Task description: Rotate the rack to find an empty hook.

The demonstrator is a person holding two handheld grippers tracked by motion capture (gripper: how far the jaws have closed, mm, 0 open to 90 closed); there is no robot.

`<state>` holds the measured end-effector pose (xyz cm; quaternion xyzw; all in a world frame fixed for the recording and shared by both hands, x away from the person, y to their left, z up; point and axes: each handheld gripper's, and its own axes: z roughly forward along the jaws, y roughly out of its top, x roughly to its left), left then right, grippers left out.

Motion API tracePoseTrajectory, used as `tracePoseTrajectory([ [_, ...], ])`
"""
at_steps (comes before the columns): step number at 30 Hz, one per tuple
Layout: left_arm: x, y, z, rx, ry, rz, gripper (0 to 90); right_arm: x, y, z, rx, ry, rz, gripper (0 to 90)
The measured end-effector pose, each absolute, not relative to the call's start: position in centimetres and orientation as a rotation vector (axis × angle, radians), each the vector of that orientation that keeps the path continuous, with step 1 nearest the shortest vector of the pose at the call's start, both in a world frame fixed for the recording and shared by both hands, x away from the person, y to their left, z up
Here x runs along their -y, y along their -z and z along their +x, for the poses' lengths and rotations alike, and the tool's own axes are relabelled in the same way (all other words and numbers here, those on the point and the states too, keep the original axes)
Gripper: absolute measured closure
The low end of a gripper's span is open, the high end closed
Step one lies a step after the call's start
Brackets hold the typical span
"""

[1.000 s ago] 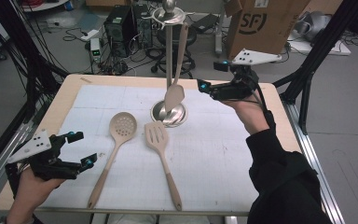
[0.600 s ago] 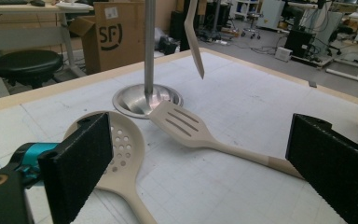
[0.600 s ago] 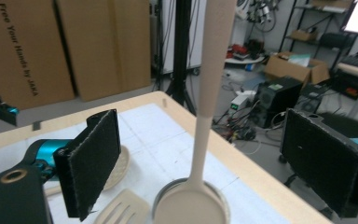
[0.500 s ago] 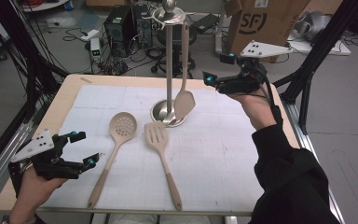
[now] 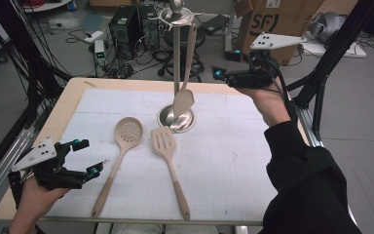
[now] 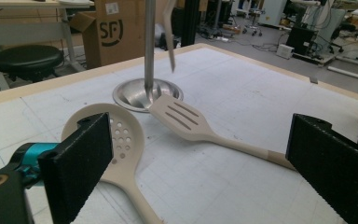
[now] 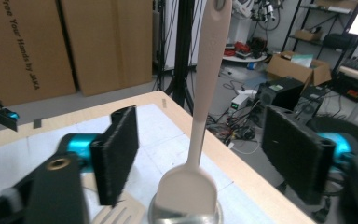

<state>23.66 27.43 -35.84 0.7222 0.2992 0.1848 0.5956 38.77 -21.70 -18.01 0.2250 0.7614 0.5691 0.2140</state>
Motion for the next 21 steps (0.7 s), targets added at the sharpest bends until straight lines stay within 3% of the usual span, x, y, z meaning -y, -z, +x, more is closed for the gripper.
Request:
tracePoseTrajectory([
  [2, -27.5, 35.9, 23.6, -0.703, -0.429, 1.676, 7.8, 21.6, 17.8, 38.7, -2.095, -1.559, 0.621, 45.8],
  [12, -27.9, 36.2, 23.2, -0.714, -0.430, 1.682, 7.8, 20.8, 17.7, 38.8, -2.066, -1.547, 0.641, 86.6],
  [21, -28.2, 36.5, 23.5, -0.727, -0.422, 1.671, 7.8, 20.8, 17.1, 39.9, -2.112, -1.577, 0.599, 90.0],
])
